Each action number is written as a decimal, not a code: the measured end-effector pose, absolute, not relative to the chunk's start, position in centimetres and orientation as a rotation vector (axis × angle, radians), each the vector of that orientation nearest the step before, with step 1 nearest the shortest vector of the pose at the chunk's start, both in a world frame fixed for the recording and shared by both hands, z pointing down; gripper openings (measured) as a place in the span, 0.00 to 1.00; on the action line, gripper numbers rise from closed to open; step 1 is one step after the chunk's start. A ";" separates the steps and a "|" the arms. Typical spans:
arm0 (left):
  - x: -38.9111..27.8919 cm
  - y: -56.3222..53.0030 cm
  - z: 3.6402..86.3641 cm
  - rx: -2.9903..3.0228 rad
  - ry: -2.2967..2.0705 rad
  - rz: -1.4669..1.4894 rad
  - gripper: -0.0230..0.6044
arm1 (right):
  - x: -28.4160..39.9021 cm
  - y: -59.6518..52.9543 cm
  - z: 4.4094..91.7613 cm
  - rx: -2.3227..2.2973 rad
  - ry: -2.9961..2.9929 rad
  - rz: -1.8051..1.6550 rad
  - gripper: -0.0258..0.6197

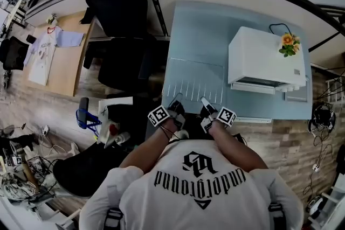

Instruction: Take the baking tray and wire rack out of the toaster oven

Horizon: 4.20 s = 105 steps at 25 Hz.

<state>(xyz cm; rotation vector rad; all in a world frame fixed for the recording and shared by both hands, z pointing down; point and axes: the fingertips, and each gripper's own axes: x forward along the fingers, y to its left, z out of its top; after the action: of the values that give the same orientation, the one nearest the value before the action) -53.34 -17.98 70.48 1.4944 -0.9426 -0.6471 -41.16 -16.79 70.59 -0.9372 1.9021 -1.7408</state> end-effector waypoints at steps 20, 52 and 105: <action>-51.8 -20.8 75.6 1.419 -0.985 -0.566 0.05 | -39.6 -19.7 75.6 -0.993 1.904 -1.871 0.07; -50.3 -23.2 78.8 1.419 -1.011 -0.432 0.14 | -39.0 -22.9 78.2 -0.968 2.085 -1.934 0.17; -49.7 -16.0 66.8 2.153 -0.958 0.318 0.60 | -41.6 -15.5 66.2 -1.227 2.894 -1.290 0.57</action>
<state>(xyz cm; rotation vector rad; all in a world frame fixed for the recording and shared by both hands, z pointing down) -49.71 -16.04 66.81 2.1526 -0.9578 0.3185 -41.58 -15.51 66.22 -1.2269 2.8936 -1.2898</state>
